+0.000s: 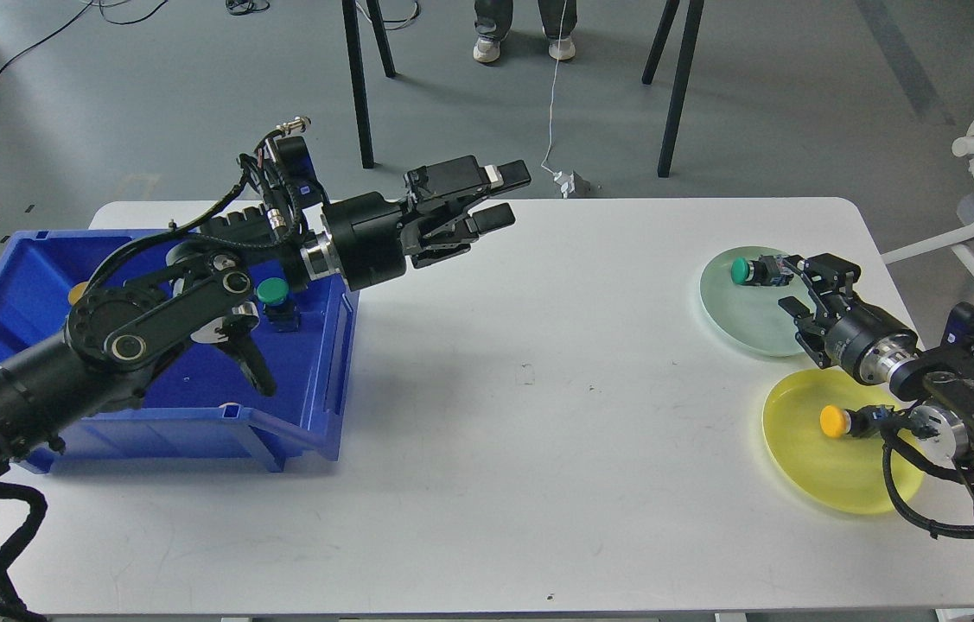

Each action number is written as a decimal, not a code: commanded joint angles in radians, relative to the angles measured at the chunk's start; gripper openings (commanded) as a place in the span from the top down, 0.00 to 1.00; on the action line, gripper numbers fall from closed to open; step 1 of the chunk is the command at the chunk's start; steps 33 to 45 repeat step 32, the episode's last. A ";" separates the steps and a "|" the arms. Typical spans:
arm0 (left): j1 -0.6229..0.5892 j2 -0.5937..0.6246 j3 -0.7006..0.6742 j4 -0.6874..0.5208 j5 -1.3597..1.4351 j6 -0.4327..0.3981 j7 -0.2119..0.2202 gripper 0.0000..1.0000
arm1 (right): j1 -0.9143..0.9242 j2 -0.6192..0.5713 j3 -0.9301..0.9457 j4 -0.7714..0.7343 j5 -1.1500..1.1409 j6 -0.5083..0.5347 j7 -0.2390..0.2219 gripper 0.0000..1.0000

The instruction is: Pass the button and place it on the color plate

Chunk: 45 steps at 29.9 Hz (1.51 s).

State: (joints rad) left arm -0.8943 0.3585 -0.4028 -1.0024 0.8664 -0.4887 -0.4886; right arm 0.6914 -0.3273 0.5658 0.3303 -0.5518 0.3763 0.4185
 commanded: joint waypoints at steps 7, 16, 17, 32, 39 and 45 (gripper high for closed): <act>0.002 0.111 -0.100 0.027 -0.200 0.000 0.000 0.12 | 0.051 -0.141 0.110 0.396 0.220 0.004 0.000 0.03; 0.058 0.208 -0.194 0.091 -0.469 0.000 0.000 0.06 | 0.030 -0.125 0.258 0.677 0.237 0.047 0.013 0.01; 0.066 0.208 -0.203 0.106 -0.487 0.000 0.000 0.06 | 0.027 -0.119 0.269 0.682 0.240 0.064 0.017 0.01; 0.101 0.186 -0.234 0.127 -0.498 0.000 0.000 0.03 | -0.033 -0.038 0.339 0.667 0.389 0.112 0.046 0.01; 0.101 0.186 -0.234 0.127 -0.498 0.000 0.000 0.03 | -0.033 -0.038 0.339 0.667 0.389 0.112 0.046 0.01; 0.101 0.186 -0.234 0.127 -0.498 0.000 0.000 0.03 | -0.033 -0.038 0.339 0.667 0.389 0.112 0.046 0.01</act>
